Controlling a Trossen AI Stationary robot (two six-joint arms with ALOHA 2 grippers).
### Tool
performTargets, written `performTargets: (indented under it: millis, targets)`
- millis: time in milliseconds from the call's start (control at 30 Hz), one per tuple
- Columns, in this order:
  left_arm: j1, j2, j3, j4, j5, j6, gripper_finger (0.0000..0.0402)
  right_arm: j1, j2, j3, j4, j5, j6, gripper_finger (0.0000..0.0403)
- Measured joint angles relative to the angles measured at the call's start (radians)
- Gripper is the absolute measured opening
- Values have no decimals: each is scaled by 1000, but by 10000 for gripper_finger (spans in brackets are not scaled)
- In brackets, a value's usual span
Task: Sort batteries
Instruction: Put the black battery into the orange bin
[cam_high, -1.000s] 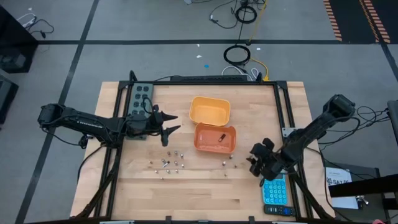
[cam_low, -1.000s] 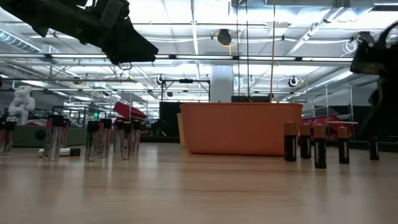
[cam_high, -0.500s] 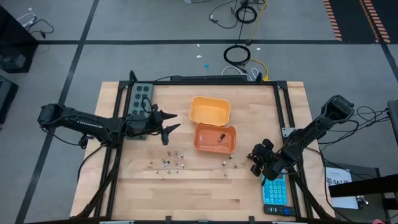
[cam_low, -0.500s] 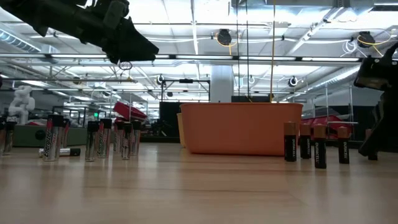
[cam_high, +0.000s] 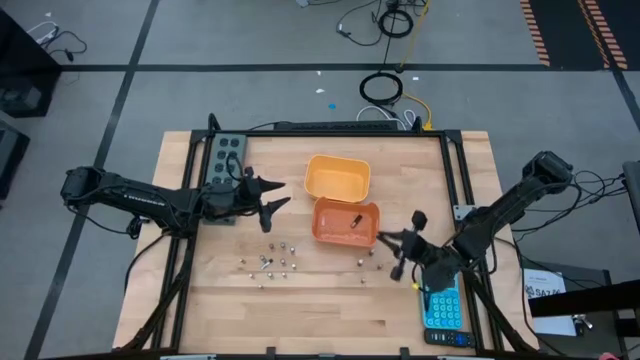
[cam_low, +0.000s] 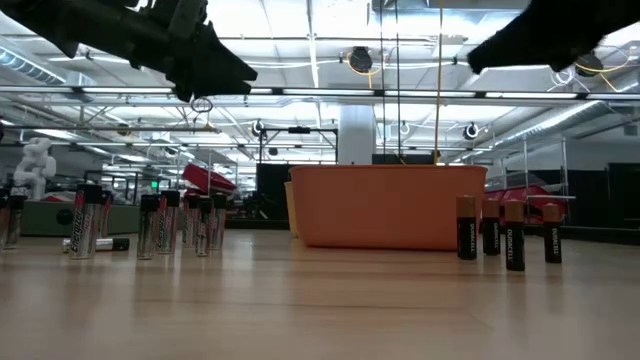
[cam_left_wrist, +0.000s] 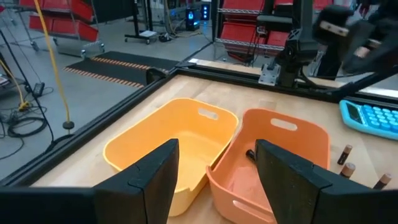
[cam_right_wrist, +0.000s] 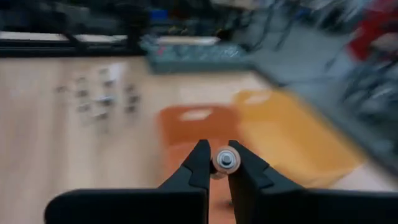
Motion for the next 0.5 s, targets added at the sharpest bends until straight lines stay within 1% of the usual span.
performTargets:
  millis: [67,100,167,233,300,367,433,500]
  targets:
    - [0,0,0,11,3,2,221,-52,1,-1,10,15,-73,17]
    - [0,0,0,15,5,3,221,-82,1,-1,23,-4,-100,17]
    - [0,0,0,14,7,2,221,-151,1,-1,67,-101,-128,17]
    - [0,0,0,13,8,3,221,-220,1,-1,126,-234,-126,26]
    - [0,0,0,12,8,2,221,-279,1,-1,157,-375,-118,58]
    - [0,0,0,11,9,2,221,-318,1,-1,149,-469,-106,102]
    - [0,0,0,6,9,2,221,-333,1,-1,129,-522,-93,143]
    - [0,0,0,-1,11,2,221,-323,1,-1,85,-527,-48,172]
